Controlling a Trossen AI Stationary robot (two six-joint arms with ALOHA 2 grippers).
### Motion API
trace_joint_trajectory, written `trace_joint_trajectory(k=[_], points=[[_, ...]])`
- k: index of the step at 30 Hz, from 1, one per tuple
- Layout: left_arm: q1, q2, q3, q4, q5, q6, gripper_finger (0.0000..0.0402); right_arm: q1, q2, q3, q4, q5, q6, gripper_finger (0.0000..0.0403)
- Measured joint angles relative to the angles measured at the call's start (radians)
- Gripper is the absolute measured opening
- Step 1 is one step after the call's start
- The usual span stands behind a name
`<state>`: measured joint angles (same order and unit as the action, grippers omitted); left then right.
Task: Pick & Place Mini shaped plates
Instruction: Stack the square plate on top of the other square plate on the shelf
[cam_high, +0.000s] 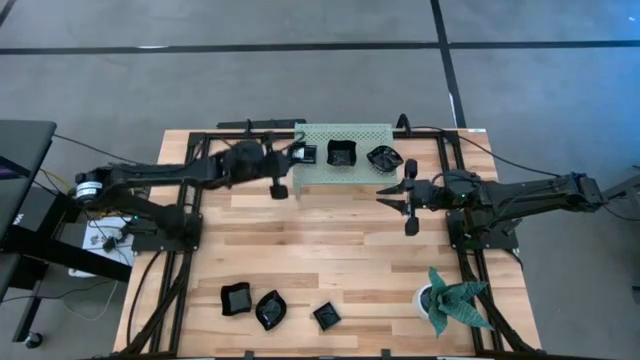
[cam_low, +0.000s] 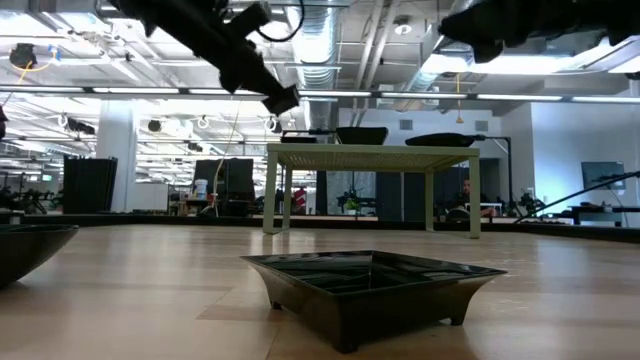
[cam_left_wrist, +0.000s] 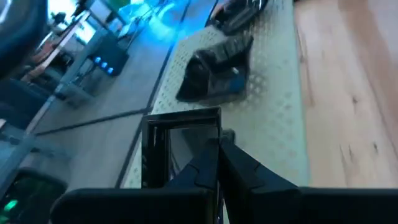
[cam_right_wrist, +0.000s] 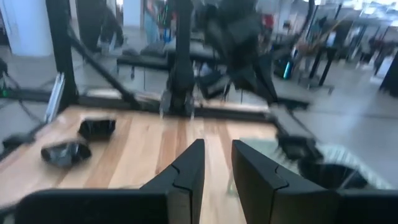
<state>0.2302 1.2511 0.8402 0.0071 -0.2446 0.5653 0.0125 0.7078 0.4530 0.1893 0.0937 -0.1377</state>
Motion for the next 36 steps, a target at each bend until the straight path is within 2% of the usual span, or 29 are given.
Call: trace_joint_trajectory(k=[4, 6, 10, 12, 16, 29, 36], points=[[0.078, 0.051, 0.0, 0.137, 0.181, 0.022, 0.0009, -0.001, 0.0, 0.0, 0.064, 0.0, -0.003, 0.0075], [0.091, 0.09, 0.001, 0.197, 0.196, 0.034, 0.0009, -0.002, 0.0, 0.0, 0.073, 0.0, -0.003, 0.0075], [0.101, 0.165, 0.0, 0.201, 0.196, 0.038, 0.0009, -0.002, 0.0, 0.0, 0.075, 0.0, -0.003, 0.0075], [0.097, 0.194, -0.001, 0.2, 0.175, 0.069, 0.0009, -0.002, 0.0, 0.0, 0.075, 0.0, -0.003, 0.0075], [0.083, 0.209, -0.001, 0.205, 0.044, 0.115, 0.0009, -0.002, 0.0, 0.0, 0.075, 0.0, -0.003, 0.0075], [0.074, 0.243, 0.0, 0.203, 0.019, 0.083, 0.0016, -0.002, 0.0, 0.0, 0.073, 0.0, -0.003, 0.0075], [0.037, 0.227, -0.001, 0.203, -0.074, 0.085, 0.0061, -0.002, 0.0, 0.0, 0.056, 0.0, -0.002, 0.0075]])
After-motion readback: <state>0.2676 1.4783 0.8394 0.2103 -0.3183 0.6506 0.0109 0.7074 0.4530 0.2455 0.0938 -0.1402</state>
